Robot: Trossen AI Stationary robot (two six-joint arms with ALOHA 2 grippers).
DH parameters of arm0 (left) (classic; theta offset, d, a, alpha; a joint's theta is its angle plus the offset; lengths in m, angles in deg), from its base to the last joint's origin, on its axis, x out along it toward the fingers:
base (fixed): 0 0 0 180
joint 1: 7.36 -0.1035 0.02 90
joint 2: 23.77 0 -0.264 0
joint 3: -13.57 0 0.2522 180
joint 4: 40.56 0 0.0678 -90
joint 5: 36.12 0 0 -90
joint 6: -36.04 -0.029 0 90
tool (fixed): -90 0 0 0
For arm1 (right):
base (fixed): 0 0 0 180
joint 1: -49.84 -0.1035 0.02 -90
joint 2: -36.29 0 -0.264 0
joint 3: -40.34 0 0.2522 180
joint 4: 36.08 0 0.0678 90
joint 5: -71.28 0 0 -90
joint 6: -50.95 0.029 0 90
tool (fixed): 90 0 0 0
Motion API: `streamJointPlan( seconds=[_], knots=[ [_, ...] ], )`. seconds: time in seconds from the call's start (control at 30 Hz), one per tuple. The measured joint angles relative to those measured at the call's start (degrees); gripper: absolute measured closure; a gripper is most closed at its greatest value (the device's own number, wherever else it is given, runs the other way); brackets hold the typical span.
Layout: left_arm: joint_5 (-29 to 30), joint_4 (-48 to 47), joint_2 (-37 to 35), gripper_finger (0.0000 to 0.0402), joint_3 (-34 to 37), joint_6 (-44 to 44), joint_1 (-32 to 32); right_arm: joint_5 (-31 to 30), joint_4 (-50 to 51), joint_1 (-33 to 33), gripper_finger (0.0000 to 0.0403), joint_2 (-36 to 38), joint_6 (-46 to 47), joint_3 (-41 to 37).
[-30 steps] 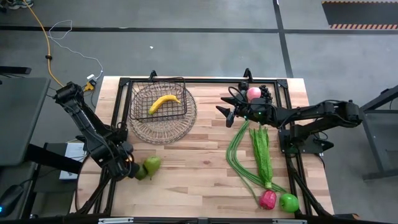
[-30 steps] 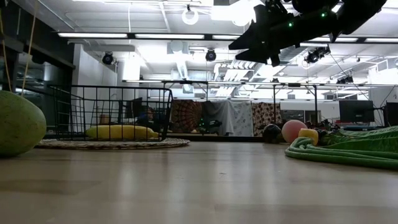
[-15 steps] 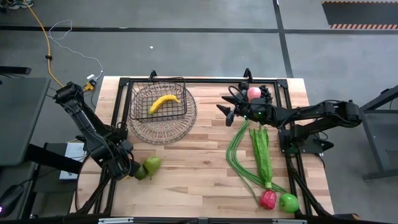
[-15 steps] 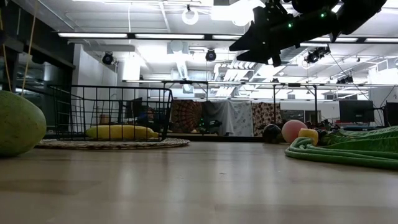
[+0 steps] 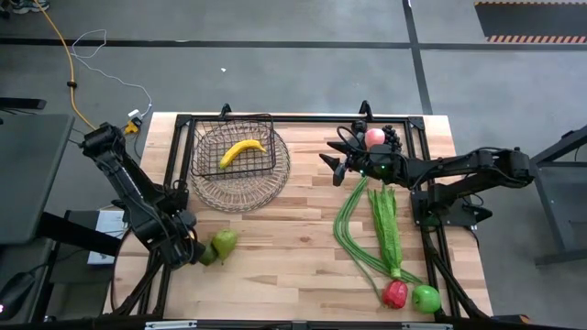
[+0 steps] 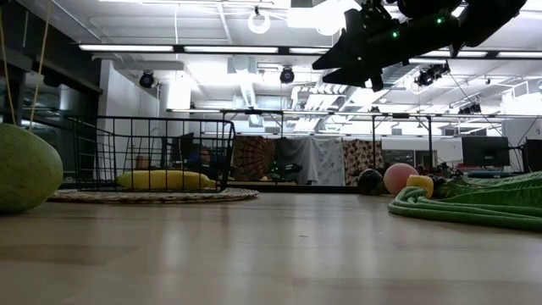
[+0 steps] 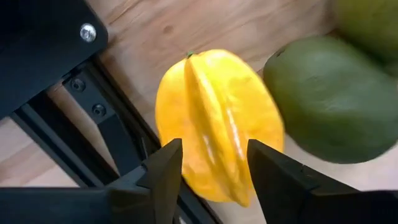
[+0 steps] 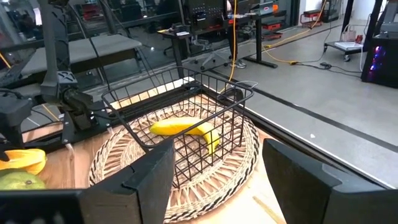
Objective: Build produce basket
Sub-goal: Put the yellow starfruit into the wire basket
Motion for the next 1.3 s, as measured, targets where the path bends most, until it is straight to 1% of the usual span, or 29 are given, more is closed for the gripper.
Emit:
streamJointPlan(
  seconds=[0.2,0.33,0.4,0.47,0.6,0.67,0.73,0.8,0.83,0.9,0.97,1.03,1.13,1.2,1.3],
  knots=[
    [-2.38,2.37,2.68,0.0224,-0.01,-1.87,0.52,-0.02,-0.05,0.00,0.0169,0.00,-0.50,0.00],
    [-2.54,2.59,2.62,0.0242,-0.01,-2.05,0.02,-0.02,-0.08,0.00,0.0169,0.00,-0.50,0.00],
    [-2.47,2.29,2.14,0.0262,-0.01,-2.09,-0.07,-0.04,-0.09,0.00,0.0169,0.00,-0.99,0.00],
    [-2.29,2.00,1.68,0.0292,-0.01,-2.11,-0.07,-0.04,-0.10,0.00,0.0169,0.00,-1.35,0.00],
    [-2.18,-0.52,-0.28,0.0373,-0.30,-3.08,-0.07,-0.06,-0.14,0.39,0.0169,0.00,-1.29,0.00],
    [-1.85,-3.25,-2.29,0.0389,-1.45,-3.03,-0.07,-0.07,-0.15,0.75,0.0169,0.00,-1.10,0.00],
    [-0.33,-7.25,-4.58,0.0383,-3.67,-3.56,-0.07,-0.06,-0.25,1.08,0.0169,0.00,-1.08,0.00],
    [3.69,-11.92,-6.96,0.0380,-7.04,-4.44,-0.05,-0.04,-0.60,1.38,0.0169,0.00,-1.05,0.00],
    [6.62,-14.15,-8.14,0.0384,-9.11,-5.26,-0.08,-0.04,-0.70,1.53,0.0169,0.00,-1.08,0.00],
    [13.85,-17.19,-10.39,0.0393,-13.43,-9.11,-0.21,-0.05,-1.04,1.87,0.0169,0.00,-1.13,0.00],
    [23.30,-17.42,-12.47,0.0395,-17.62,-15.06,-0.76,-0.04,-1.36,1.99,0.0169,0.00,-1.13,0.00],
    [33.54,-16.77,-13.93,0.0394,-20.52,-23.80,-2.00,-0.04,-1.59,1.99,0.0169,0.00,-1.13,0.00],
    [48.12,-13.15,-15.94,0.0394,-21.77,-41.62,-4.73,0.15,-1.89,1.99,0.0169,0.00,-1.13,0.00],
    [54.87,-10.85,-17.28,0.0394,-21.74,-52.76,-7.26,1.31,-1.88,1.99,0.0169,0.00,-1.17,0.00],
    [62.14,-7.17,-18.90,0.0394,-21.46,-65.15,-11.24,3.65,-1.92,1.99,0.0169,0.00,-1.33,0.00]
  ],
)
